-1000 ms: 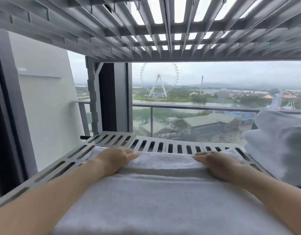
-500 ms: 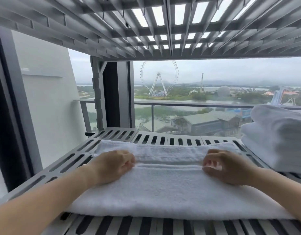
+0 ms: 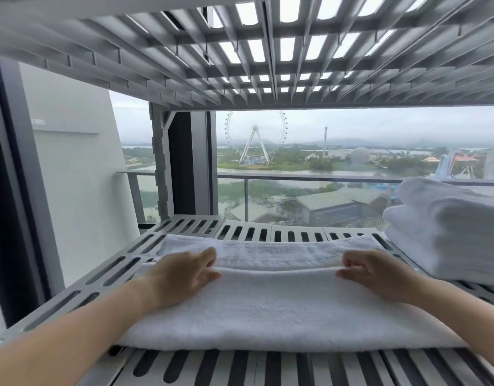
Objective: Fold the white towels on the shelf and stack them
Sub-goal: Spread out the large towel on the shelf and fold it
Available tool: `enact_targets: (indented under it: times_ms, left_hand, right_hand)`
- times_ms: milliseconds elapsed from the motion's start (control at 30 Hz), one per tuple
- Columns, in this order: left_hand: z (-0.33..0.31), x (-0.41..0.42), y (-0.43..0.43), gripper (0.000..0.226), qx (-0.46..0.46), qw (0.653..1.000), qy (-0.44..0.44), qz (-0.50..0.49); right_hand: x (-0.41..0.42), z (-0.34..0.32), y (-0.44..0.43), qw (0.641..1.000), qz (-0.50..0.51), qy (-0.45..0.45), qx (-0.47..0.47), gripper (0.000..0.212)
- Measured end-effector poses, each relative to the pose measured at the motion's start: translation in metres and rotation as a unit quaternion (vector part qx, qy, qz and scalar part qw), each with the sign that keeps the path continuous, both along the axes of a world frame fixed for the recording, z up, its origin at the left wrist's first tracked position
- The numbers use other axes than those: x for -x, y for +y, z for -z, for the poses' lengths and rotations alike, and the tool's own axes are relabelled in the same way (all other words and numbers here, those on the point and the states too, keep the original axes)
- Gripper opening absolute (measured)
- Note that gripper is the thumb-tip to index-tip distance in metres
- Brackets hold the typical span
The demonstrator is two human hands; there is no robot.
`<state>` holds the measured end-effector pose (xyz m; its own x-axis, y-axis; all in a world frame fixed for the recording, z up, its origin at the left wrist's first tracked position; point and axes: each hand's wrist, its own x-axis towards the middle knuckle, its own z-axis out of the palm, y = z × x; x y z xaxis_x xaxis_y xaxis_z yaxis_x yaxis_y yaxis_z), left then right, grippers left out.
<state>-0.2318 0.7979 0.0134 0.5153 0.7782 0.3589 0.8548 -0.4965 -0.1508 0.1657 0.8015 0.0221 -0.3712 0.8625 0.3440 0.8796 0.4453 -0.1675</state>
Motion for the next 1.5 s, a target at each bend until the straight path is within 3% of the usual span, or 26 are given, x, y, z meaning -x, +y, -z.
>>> enact_targets:
  times_ms: [233, 400, 567, 733, 900, 1000, 1067, 1167, 1233, 1400, 1500]
  left_hand:
    - [-0.011, 0.004, 0.013, 0.027, -0.041, 0.999, -0.010, 0.002]
    - [0.002, -0.001, 0.024, 0.019, 0.044, 0.999, -0.005, -0.017]
    - [0.003, -0.003, 0.024, 0.017, 0.082, 0.996, -0.028, 0.018]
    - [0.000, -0.002, 0.021, 0.007, 0.117, 0.992, -0.034, 0.020]
    - [-0.005, -0.025, 0.015, 0.028, 0.109, 0.988, -0.087, 0.059]
    - [0.000, -0.053, 0.006, 0.039, 0.175, 0.979, -0.079, 0.070]
    - [0.009, -0.062, 0.000, 0.051, 0.209, 0.975, -0.043, 0.063]
    - [0.010, -0.057, -0.005, 0.058, 0.230, 0.971, -0.025, 0.058]
    - [0.008, -0.052, -0.008, 0.059, 0.247, 0.966, -0.028, 0.066]
    - [0.014, -0.056, -0.011, 0.059, 0.219, 0.972, 0.064, 0.059]
    - [0.010, -0.058, -0.011, 0.058, 0.218, 0.972, 0.083, 0.041]
  right_hand:
    - [0.002, -0.027, 0.002, 0.998, 0.000, 0.050, -0.041, 0.029]
    - [0.004, 0.001, 0.016, 0.998, 0.052, -0.030, 0.015, 0.023]
    - [-0.003, 0.010, 0.022, 0.999, 0.048, -0.010, -0.013, 0.027]
    - [-0.001, 0.007, 0.019, 0.998, 0.055, -0.008, 0.038, 0.024]
    - [0.019, 0.002, 0.013, 1.000, -0.004, -0.014, -0.015, 0.009]
    - [0.038, 0.008, 0.002, 0.998, -0.056, 0.008, 0.028, 0.026]
    - [0.043, 0.012, -0.007, 0.990, -0.069, -0.024, 0.118, 0.043]
    - [0.038, 0.010, -0.016, 0.975, -0.064, -0.073, 0.200, 0.049]
    - [0.035, 0.008, -0.020, 0.972, -0.062, -0.079, 0.214, 0.051]
    - [0.046, 0.014, -0.019, 0.965, -0.046, -0.164, 0.200, 0.055]
    - [0.047, 0.014, -0.011, 0.967, -0.012, -0.153, 0.204, 0.057]
